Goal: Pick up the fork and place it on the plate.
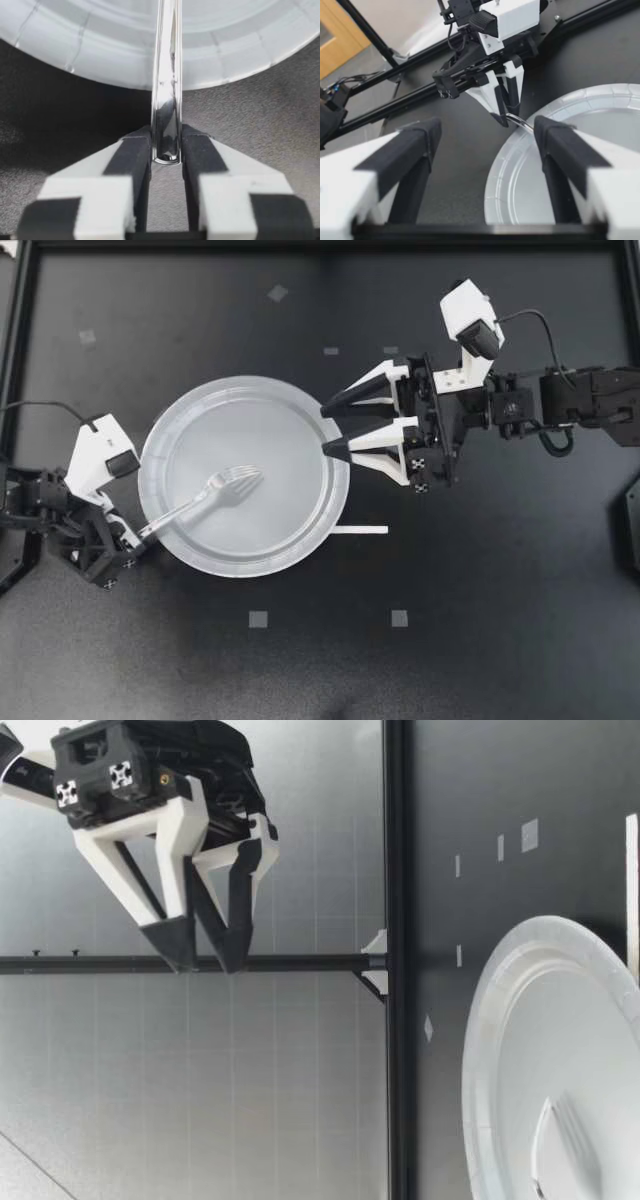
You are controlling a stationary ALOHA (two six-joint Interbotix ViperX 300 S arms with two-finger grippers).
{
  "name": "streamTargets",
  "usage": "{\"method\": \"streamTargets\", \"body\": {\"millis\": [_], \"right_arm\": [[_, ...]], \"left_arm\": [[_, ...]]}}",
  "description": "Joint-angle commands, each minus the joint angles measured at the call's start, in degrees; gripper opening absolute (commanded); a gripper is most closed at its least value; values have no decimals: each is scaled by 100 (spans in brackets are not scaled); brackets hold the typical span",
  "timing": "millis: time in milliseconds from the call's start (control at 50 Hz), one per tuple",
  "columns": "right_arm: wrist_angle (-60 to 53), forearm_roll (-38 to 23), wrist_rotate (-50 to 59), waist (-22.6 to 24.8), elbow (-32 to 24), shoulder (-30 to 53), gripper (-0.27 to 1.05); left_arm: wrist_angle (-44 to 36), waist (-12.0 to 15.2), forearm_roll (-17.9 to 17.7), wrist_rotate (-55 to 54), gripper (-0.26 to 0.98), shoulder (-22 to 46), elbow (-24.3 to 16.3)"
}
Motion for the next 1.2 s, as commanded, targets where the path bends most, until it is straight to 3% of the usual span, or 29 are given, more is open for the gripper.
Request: {"method": "streamTargets", "body": {"millis": [0, 820, 1000, 1180], "right_arm": [[-70, 26, 9, -35, -62, -88, 73], [-70, 35, 123, -35, -53, -114, 73], [-53, 44, 132, -35, -53, -123, 73], [-114, 18, 62, -35, -53, -193, 72]], "left_arm": [[35, -9, 9, 18, 7, -53, -149], [26, -9, -18, 0, 52, -26, -176], [123, -9, -18, 35, 67, -475, -422], [176, -9, 35, 220, 71, -1274, -615]]}}
